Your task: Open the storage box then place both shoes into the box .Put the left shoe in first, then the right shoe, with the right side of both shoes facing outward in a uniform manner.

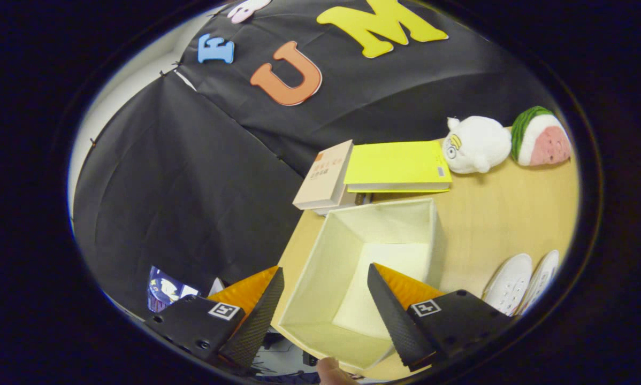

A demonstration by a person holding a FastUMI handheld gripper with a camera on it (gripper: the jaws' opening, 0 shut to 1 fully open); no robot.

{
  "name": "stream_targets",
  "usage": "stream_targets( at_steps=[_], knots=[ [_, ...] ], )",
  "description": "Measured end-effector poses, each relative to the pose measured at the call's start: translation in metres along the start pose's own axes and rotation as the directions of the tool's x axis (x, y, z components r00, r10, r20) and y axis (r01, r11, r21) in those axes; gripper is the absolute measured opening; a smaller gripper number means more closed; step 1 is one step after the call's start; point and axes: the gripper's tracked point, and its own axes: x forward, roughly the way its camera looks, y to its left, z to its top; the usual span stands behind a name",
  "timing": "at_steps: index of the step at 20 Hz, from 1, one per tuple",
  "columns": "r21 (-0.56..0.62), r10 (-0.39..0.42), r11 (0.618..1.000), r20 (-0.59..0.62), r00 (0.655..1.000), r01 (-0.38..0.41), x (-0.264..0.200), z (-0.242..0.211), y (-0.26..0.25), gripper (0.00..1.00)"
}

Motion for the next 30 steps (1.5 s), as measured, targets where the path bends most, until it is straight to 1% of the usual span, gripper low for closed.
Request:
stream_targets(
  at_steps=[3, 7, 9, 10, 14, 18, 21, 22, 24, 25, 26, 27, 29, 30],
  knots=[
    [0.001, -0.099, 0.995, 0.007, 0.995, 0.099, -0.02, -0.013, -0.049, 1.0],
    [0.023, -0.154, 0.988, -0.038, 0.987, 0.155, -0.044, -0.044, -0.097, 1.0],
    [0.012, -0.213, 0.977, -0.054, 0.976, 0.214, -0.057, -0.058, -0.127, 1.0],
    [-0.004, -0.252, 0.968, -0.064, 0.966, 0.252, -0.065, -0.067, -0.144, 1.0],
    [-0.049, -0.36, 0.933, -0.123, 0.925, 0.357, -0.081, -0.098, -0.189, 1.0],
    [-0.045, -0.395, 0.918, -0.214, 0.894, 0.394, -0.087, -0.127, -0.211, 0.99],
    [-0.088, -0.476, 0.879, -0.219, 0.852, 0.469, -0.089, -0.132, -0.239, 0.99],
    [-0.104, -0.486, 0.874, -0.224, 0.845, 0.475, -0.087, -0.133, -0.242, 0.99],
    [-0.128, -0.498, 0.867, -0.228, 0.837, 0.481, -0.081, -0.135, -0.244, 0.93],
    [-0.144, -0.517, 0.856, -0.237, 0.823, 0.496, -0.079, -0.137, -0.246, 0.91],
    [-0.166, -0.532, 0.847, -0.241, 0.812, 0.505, -0.076, -0.138, -0.25, 0.85],
    [-0.184, -0.552, 0.834, -0.245, 0.797, 0.521, -0.075, -0.138, -0.254, 0.81],
    [-0.183, -0.576, 0.817, -0.248, 0.779, 0.546, -0.072, -0.136, -0.263, 0.72],
    [-0.171, -0.585, 0.811, -0.257, 0.769, 0.56, -0.071, -0.138, -0.268, 0.63]
  ],
)
